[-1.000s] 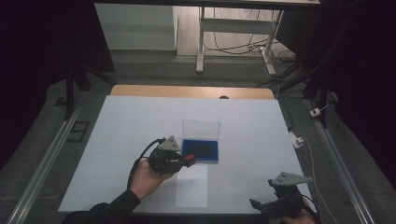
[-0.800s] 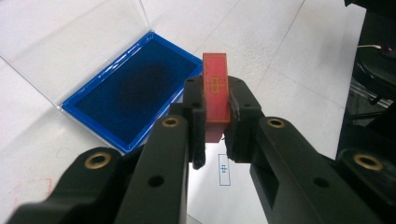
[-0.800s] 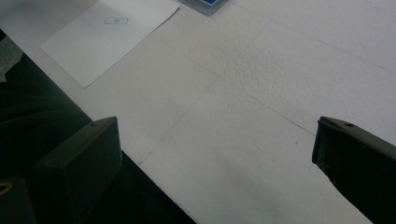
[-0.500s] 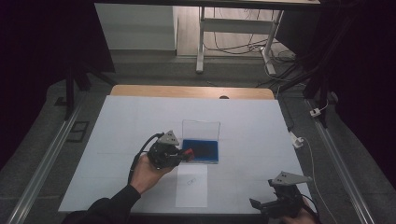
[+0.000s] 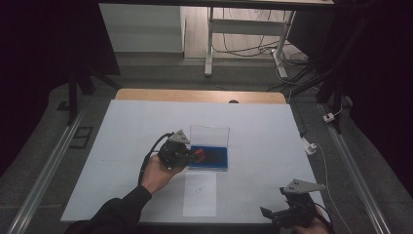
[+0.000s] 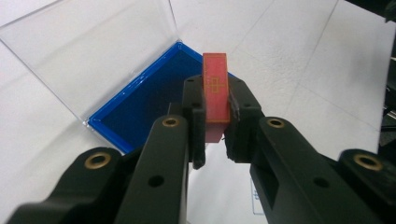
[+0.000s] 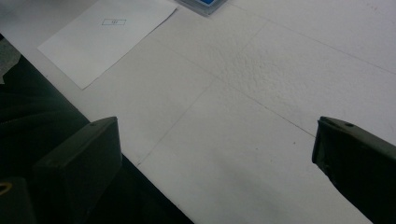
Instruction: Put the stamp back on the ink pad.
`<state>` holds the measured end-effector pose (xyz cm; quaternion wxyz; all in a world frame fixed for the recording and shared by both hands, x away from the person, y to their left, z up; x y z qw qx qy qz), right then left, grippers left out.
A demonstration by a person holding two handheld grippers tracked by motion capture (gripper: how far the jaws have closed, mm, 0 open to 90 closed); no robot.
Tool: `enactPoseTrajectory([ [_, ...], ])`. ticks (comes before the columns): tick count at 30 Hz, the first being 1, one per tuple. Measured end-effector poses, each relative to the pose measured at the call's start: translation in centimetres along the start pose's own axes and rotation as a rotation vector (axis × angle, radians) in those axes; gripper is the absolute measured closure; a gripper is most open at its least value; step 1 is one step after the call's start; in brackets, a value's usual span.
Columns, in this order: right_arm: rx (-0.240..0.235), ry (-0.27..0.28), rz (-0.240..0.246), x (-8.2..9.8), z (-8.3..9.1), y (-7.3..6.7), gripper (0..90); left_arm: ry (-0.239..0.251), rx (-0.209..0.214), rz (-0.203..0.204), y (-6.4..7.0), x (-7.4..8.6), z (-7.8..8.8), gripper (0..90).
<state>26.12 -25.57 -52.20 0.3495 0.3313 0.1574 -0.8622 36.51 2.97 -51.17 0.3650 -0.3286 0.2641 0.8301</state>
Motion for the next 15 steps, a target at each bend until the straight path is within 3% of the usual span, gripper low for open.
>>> enactPoseTrajectory([
  [15,-0.003,0.0,0.0,0.0,0.0,0.0,1.7,-0.019,-0.021,-0.014,-1.3,-0.8,-3.3,79.5],
])
Point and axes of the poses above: each handheld gripper's, and its own axes: z roughly backward along the jaws, x roughly out of its underside, y roughly to its right, the point moved 8 cm from there along -z, roughly forward along the jaws, and after that the axes turned 3 degrees about z, right-handed, at the moved point
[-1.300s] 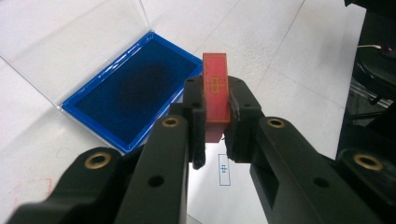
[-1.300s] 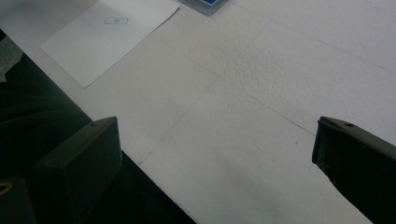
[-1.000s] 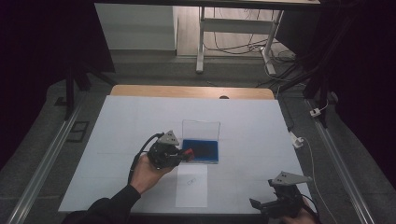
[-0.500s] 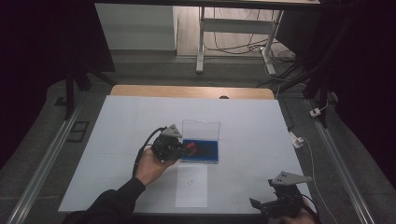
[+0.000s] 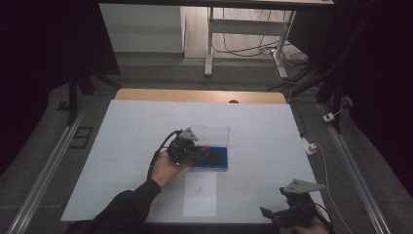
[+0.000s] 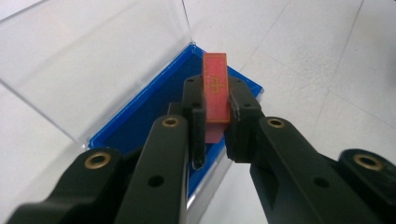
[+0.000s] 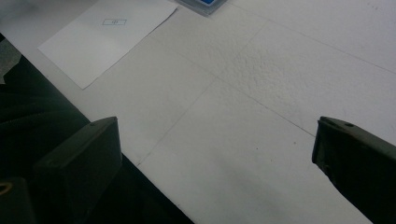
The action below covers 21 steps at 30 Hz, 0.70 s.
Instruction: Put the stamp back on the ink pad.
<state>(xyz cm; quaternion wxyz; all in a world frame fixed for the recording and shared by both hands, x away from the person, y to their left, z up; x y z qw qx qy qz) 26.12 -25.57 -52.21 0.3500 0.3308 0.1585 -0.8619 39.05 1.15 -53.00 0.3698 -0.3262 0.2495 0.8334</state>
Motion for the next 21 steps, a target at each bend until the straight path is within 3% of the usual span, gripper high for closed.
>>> enactPoseTrajectory([
  [12,0.0,0.0,0.0,0.0,0.0,0.0,1.7,-0.027,-0.029,-0.011,-0.5,0.0,-2.6,79.6],
  [21,-0.002,0.001,0.0,0.0,0.0,0.0,1.7,-0.057,-0.049,-0.012,-1.0,0.6,-3.6,79.5],
])
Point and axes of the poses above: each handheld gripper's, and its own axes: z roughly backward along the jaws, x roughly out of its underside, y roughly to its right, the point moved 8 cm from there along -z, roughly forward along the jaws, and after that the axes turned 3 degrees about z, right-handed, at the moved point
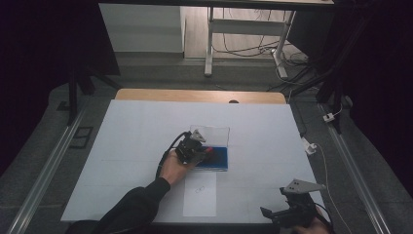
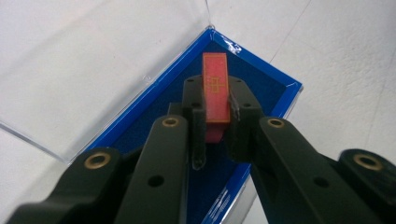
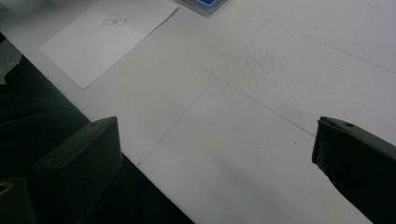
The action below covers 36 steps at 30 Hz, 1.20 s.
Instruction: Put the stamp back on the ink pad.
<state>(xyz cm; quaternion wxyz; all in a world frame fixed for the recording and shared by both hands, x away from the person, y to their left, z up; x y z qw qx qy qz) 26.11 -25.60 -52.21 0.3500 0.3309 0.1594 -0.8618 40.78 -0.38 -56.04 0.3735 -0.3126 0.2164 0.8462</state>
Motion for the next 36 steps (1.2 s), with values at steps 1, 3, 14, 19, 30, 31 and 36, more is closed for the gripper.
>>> enactPoseTrajectory([
  [1,0.001,0.0,0.0,0.0,0.0,0.0,1.7,-0.004,-0.004,-0.003,0.0,0.0,-0.1,79.5],
  [3,0.001,0.0,0.001,0.0,0.0,0.0,1.7,-0.01,-0.01,-0.009,0.0,0.1,-0.2,79.4],
  [14,0.001,0.0,0.002,0.0,0.0,0.0,1.7,-0.024,-0.016,-0.001,0.1,0.2,-0.5,78.3],
  [19,0.001,0.001,0.001,0.0,0.0,0.0,1.7,-0.023,-0.014,0.003,0.0,0.2,-0.5,71.2],
  [30,0.002,0.0,0.002,0.0,0.0,0.0,1.8,0.004,-0.003,0.028,-0.1,-0.7,0.8,55.0],
  [31,0.002,0.0,0.002,0.0,0.0,0.0,1.8,0.007,-0.008,0.025,-0.1,-0.8,0.9,52.7],
  [36,0.003,0.001,0.002,0.0,0.0,0.0,1.8,0.02,0.004,0.026,0.3,-1.2,1.7,41.0],
])
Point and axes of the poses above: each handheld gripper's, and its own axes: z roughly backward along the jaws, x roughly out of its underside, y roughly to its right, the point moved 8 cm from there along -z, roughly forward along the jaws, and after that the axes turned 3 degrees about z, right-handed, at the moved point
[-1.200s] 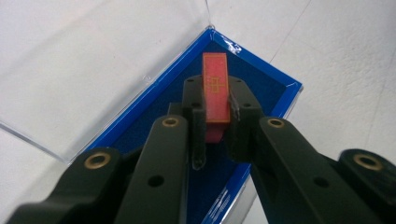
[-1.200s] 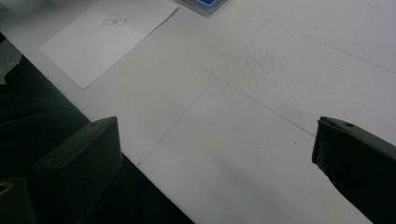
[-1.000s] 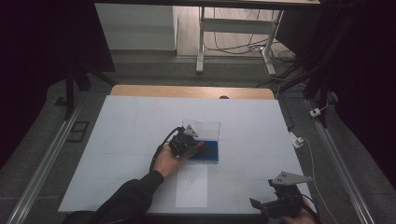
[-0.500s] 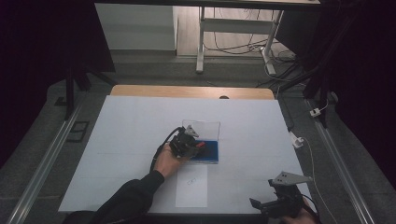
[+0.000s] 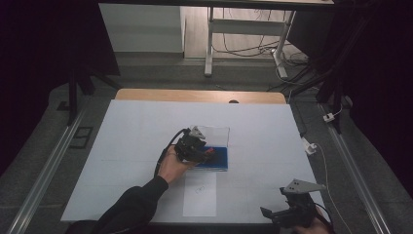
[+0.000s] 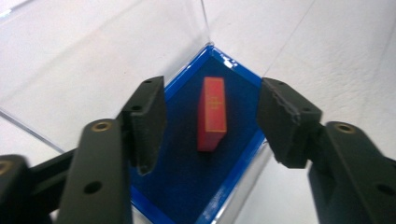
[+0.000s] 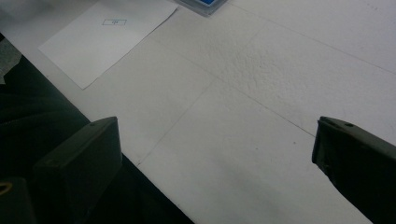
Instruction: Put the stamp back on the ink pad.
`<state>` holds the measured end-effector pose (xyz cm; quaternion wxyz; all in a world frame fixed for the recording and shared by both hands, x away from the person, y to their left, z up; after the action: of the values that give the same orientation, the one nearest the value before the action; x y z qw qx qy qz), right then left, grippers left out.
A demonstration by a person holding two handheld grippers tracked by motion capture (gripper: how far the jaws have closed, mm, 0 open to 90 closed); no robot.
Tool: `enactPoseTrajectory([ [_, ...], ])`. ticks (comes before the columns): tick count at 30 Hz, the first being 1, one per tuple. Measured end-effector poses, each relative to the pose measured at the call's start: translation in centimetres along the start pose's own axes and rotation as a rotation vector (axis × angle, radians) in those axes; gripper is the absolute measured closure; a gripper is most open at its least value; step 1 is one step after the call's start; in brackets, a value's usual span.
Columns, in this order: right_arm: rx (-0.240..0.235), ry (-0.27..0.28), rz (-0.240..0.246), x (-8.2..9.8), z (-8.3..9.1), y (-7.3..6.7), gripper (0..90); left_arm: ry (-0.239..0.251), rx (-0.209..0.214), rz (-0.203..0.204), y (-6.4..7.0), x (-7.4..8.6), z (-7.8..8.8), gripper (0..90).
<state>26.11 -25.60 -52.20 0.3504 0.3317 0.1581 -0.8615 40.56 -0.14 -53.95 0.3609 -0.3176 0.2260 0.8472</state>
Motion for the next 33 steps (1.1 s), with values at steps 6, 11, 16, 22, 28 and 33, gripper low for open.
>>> enactPoseTrajectory([
  [6,0.001,-0.001,0.0,0.0,0.0,0.0,1.8,0.013,0.03,0.016,0.7,-0.2,1.2,21.0],
  [11,0.001,-0.002,-0.001,0.0,0.0,0.0,1.8,0.003,0.04,0.024,1.2,0.1,2.1,13.8],
  [16,0.002,-0.002,-0.001,0.0,0.0,0.0,1.8,0.001,0.029,0.029,1.3,0.8,2.8,8.1],
  [22,0.004,-0.003,-0.001,0.0,0.0,0.0,1.7,0.038,0.074,0.067,1.3,1.2,3.9,3.0],
  [28,0.004,-0.002,-0.004,0.0,0.0,0.0,1.8,0.051,0.099,0.047,1.6,1.9,4.8,0.0],
  [33,0.005,-0.005,-0.001,0.0,0.0,0.0,1.7,0.057,0.125,0.031,1.7,2.7,5.6,0.0],
])
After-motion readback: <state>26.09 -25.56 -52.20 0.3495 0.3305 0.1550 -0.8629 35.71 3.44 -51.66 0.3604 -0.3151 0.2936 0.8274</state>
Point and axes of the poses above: each handheld gripper's, and its own axes: z roughly backward along the jaws, x roughly out of its underside, y roughly to its right, the point moved 8 cm from there along -z, roughly forward along the jaws, and after that the axes turned 3 degrees about z, right-handed, at the moved point
